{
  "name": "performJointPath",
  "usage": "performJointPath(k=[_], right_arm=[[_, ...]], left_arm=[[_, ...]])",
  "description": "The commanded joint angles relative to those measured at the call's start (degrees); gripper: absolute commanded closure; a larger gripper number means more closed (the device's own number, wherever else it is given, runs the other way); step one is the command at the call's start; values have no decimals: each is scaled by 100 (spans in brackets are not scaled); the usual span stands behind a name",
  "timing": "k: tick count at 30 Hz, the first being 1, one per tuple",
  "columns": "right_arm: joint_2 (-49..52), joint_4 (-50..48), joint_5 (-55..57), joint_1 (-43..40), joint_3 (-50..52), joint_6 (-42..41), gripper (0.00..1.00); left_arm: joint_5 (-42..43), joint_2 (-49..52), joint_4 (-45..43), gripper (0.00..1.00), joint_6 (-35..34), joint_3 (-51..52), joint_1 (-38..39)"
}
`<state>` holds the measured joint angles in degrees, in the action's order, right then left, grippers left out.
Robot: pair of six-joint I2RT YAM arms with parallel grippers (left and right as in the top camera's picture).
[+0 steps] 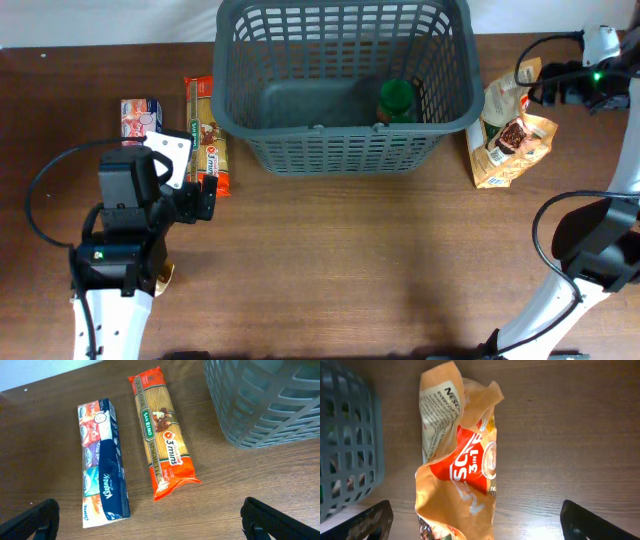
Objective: Pack container
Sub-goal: 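Move the right gripper to the tan pouch and grasp it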
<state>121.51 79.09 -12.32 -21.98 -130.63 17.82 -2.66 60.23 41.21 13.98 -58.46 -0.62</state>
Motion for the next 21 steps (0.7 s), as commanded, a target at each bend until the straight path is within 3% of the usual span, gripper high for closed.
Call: performJointPath(k=[1, 21], right_arm=[[131, -4, -254, 81, 140, 323, 1], [1340, 20, -188, 474, 369, 378, 1]], left_arm=[[-61, 4, 4, 1, 70, -68, -28], [-61, 4, 4, 1, 70, -68, -28]])
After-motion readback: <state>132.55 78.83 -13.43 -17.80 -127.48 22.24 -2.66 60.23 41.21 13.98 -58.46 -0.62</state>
